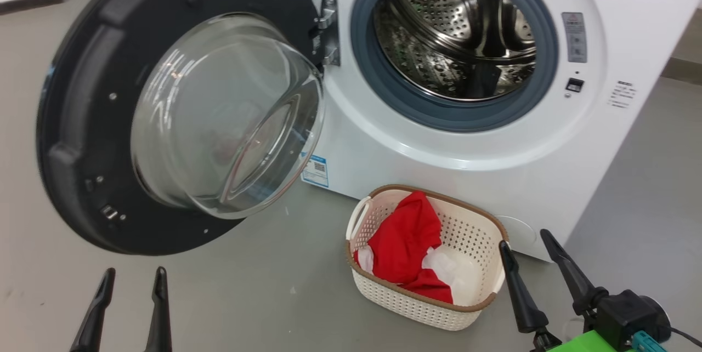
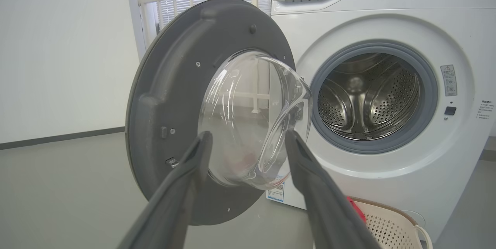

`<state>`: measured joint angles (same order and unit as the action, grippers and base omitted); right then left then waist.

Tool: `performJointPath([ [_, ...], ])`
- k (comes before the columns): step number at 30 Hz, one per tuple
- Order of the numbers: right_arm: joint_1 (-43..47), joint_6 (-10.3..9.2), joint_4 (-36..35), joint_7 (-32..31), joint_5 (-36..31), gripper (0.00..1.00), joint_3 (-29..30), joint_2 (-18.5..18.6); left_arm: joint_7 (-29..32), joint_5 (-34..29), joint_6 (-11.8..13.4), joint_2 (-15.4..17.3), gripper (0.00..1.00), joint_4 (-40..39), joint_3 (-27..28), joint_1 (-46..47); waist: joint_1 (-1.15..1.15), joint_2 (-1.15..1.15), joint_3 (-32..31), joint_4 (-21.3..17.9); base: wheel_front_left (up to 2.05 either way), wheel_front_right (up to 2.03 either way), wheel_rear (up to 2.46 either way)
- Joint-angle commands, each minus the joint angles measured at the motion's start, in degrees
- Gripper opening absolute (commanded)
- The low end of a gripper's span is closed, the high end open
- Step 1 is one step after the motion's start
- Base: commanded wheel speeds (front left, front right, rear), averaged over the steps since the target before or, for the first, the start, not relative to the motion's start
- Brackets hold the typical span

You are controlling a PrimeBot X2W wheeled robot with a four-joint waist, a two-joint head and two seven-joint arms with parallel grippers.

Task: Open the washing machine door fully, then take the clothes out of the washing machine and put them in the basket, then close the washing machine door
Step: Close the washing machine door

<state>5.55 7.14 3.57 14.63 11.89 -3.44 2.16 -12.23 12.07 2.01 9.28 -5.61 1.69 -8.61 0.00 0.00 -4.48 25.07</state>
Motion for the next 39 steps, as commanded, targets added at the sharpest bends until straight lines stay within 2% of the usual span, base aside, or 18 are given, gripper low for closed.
performJointPath([
  [1, -3.28, 0.35, -1.76, 0.37, 0.54, 1.0, -2.15, 0.72, -0.15, -0.05, 0.71, 0.91, 1.0, -2.11, 2.18, 0.97, 0.0, 0.0, 0.92, 2.61, 0.0, 0.0, 0.0],
  [11, -6.38, 0.35, -0.23, 0.37, 0.39, 1.0, -4.58, 0.72, -1.25, 0.59, 2.27, 0.42, 1.0, -4.03, 3.85, -0.2, 0.0, 0.0, 3.01, 4.14, 0.0, 0.0, 0.0],
  [26, -6.79, 0.35, 0.39, 0.37, 0.3, 1.0, -4.65, 0.72, -2.02, 0.48, 2.78, 0.61, 1.0, -4.62, 3.92, -0.54, 0.0, 0.0, 3.07, 4.13, 0.0, 0.0, 0.0],
  [28, -6.6, 0.35, 0.33, 0.37, 0.38, 1.0, -4.55, 0.72, -2.14, 0.21, 2.61, 0.94, 0.0, -4.94, 3.82, -0.14, 0.0, 0.0, 3.02, 4.09, 0.0, 0.0, 0.0],
  [33, -5.98, 0.35, 0.13, 0.37, 0.46, 1.0, -4.22, 0.72, -2.55, 1.29, 2.62, 0.83, 0.0, -6.94, 5.39, 2.48, 0.0, 0.0, 2.96, 4.08, 0.0, 0.0, 0.0],
  [37, -5.49, 0.35, 0.12, 0.37, 0.6, 1.0, -3.96, 0.72, -2.67, 9.44, 0.15, -1.14, 0.0, -6.78, 8.54, 5.97, 0.0, 0.0, 2.83, 3.99, 0.0, 0.0, 0.0],
  [39, -5.22, 0.35, 0.2, 0.37, 0.68, 1.0, -3.76, 0.72, -2.7, 12.79, -1.14, -1.02, 0.0, -6.03, 10.5, 8.08, 0.0, 0.0, 2.74, 3.92, 0.0, 0.0, 0.0],
])
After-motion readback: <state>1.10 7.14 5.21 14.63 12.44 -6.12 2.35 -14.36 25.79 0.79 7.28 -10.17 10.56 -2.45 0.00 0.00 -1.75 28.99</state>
